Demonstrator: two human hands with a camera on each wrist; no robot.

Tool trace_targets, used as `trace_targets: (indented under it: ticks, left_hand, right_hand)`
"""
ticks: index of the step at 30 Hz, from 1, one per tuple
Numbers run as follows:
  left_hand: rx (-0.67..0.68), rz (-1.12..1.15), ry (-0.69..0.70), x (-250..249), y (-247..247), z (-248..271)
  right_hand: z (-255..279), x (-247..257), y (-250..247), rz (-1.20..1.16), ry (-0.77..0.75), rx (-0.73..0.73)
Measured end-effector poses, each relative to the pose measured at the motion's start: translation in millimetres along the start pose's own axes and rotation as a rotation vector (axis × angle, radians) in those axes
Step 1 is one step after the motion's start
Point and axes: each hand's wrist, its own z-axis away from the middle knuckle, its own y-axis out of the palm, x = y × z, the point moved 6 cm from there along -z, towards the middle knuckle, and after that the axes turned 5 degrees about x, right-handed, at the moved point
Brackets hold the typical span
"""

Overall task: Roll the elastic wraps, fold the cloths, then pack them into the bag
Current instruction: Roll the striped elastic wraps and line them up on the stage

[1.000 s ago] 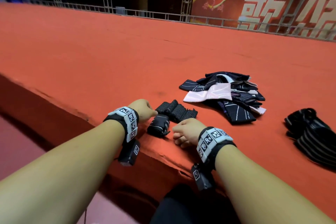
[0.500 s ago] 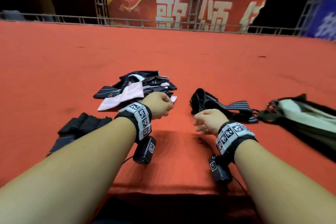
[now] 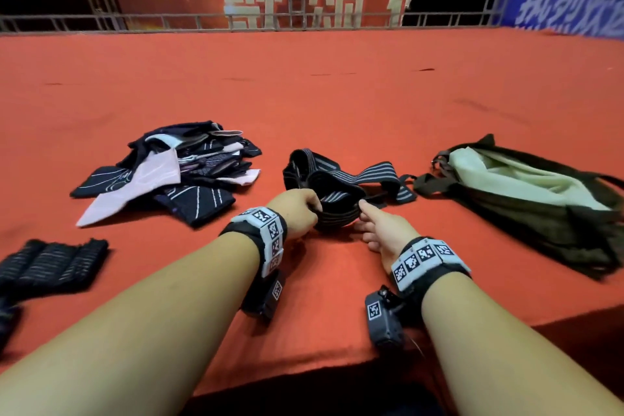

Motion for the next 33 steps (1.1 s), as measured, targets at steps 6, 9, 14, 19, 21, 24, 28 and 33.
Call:
trace_targets:
  ticks: [6,9,14,19,21,24,28,33]
  left_hand:
    - [0.072,0.077,-0.031,12,-2,4]
    - [0.092,0.132,-0.040,21,-4,13]
    - [0.147,0.413,-0.102,33,-9,34]
    - [0.161,0.239,-0.080,46,-20,52]
    - [0.170,0.133,-0.054,55,-24,57]
    - [0.158,0.004,0.006,59,-34,69]
    - [0.139,-0.064,0.017,70,-49,82]
    - [0.157,-0.035,-0.062,100,-65,93]
  right_hand:
    - [-2,3,9,0.094,-0.018,0.032]
    - [2,6,13,0.209,-0.052,0.079]
    - [12,8,15,0.176,-0.060,0.051]
    - [17,21,35,0.362,-0.127,0.065]
    - [22,25,53,0.320,-0.140,0.114]
    - [32,29,89,0.230,-0.162,0.205]
    - [22,30,128,0.457,-0.241,0.259]
    - [9,32,137,0.653,-0.264,0.147]
